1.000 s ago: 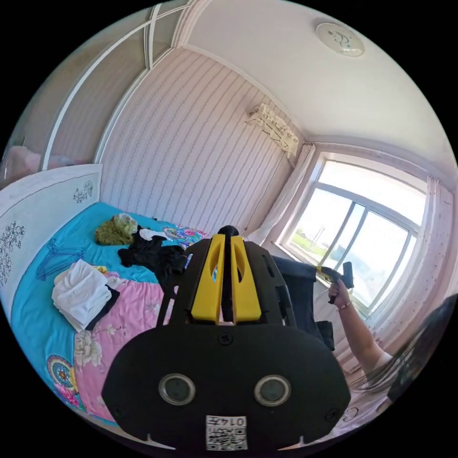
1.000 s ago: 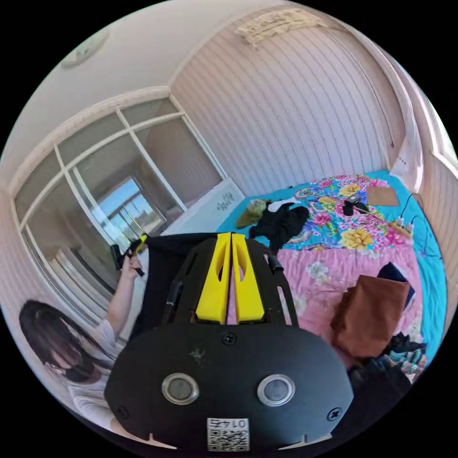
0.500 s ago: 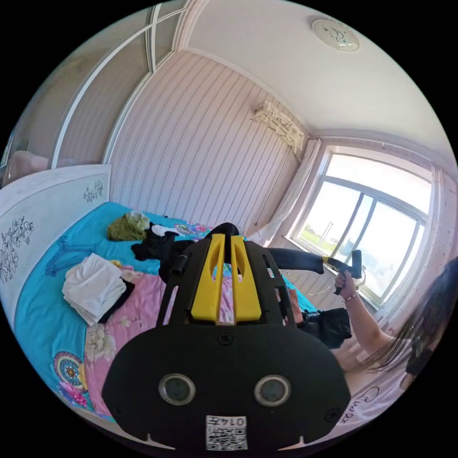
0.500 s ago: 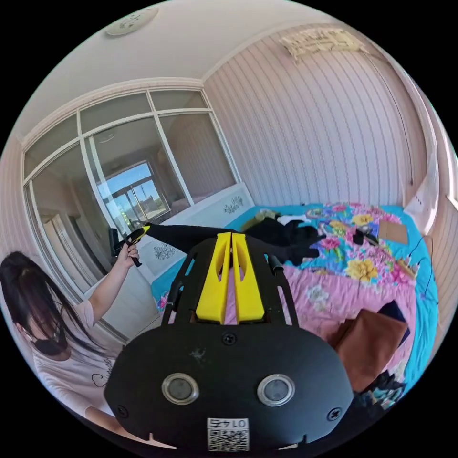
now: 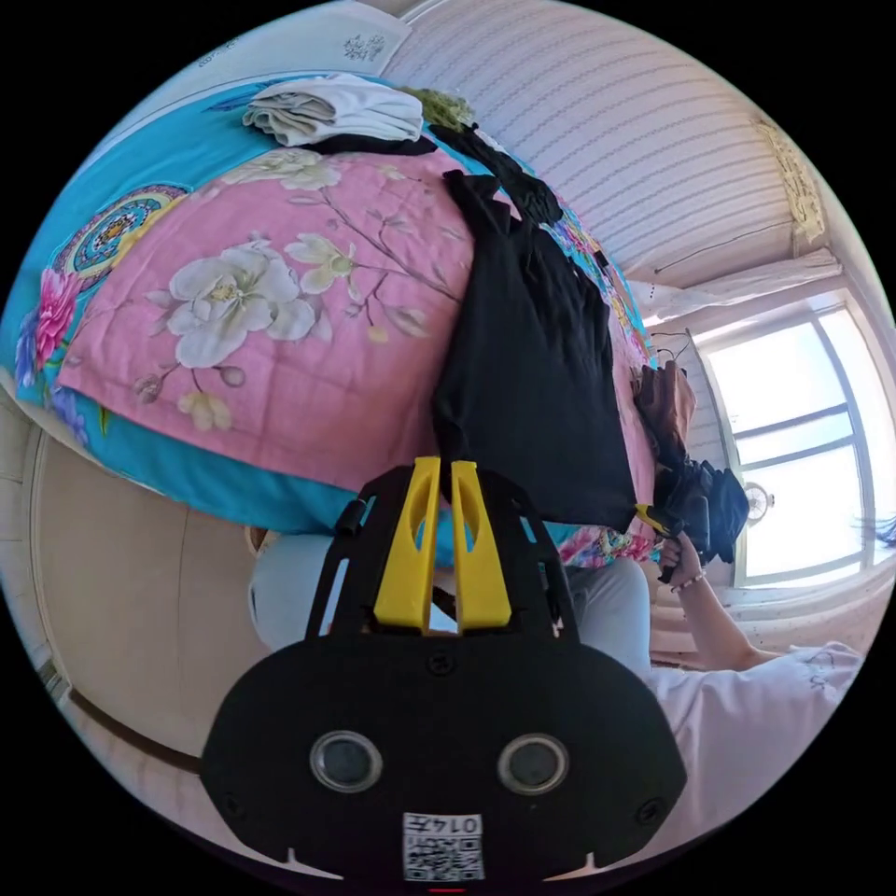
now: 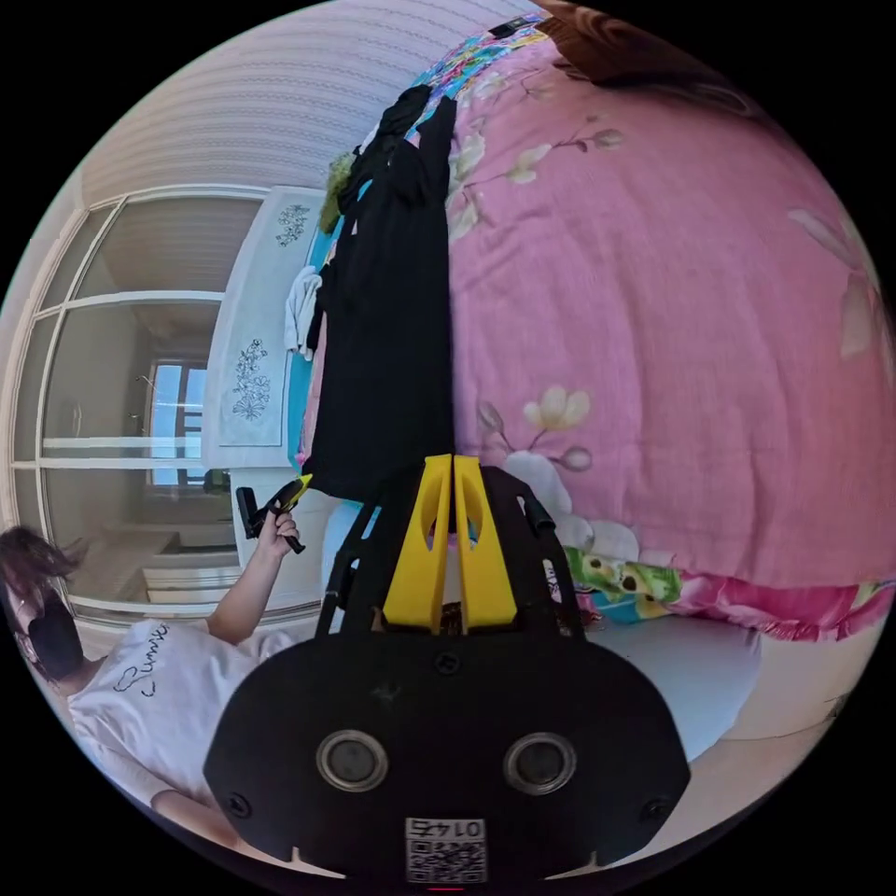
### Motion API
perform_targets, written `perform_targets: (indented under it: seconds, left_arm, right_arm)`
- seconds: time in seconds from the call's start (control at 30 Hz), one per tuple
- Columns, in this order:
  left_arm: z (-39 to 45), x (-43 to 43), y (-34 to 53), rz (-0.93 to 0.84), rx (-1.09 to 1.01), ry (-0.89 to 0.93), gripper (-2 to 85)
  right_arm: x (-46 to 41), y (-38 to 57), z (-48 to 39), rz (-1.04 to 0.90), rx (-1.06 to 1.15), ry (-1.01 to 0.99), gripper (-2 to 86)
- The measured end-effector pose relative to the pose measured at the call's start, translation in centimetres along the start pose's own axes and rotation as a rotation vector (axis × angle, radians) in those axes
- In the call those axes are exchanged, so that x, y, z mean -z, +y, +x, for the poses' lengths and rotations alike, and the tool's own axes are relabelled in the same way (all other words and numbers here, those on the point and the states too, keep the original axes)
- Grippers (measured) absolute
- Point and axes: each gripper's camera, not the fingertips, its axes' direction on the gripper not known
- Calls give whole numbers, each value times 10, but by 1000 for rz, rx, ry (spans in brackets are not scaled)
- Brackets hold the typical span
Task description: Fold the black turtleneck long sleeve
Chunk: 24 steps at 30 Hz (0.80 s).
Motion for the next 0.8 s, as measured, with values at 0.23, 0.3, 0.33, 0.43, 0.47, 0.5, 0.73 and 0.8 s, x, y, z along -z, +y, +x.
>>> perform_targets:
  seconds: [0.23,0.3,0.33,0.43,0.47,0.5,0.73,0.8]
  left_arm:
    - [-9,-6,19,-33,-51,4,-8]
    - [-16,-17,32,-61,-54,-36,-6]
    - [-17,-22,35,-71,-63,-58,-4]
    - [-24,-60,41,-108,-46,-79,13]
    - [-23,-72,41,-121,-35,-118,24]
    - [-21,-77,41,-109,-39,-191,29]
    - [52,-101,-28,-29,-372,-378,27]
    - [101,-158,-88,-20,-533,-332,31]
  right_arm:
    - [0,-10,-12,-74,11,-44,-3]
    - [-7,-8,-14,-141,11,-25,-3]
    - [-15,-6,-16,-185,15,5,-2]
    - [-39,-7,-21,-221,51,70,-1]
    - [-48,-9,-22,-223,44,96,-1]
    - [-52,-11,-22,-225,40,108,0]
    - [-19,-53,-35,-164,174,362,16]
    - [-10,-91,-49,-100,256,401,27]
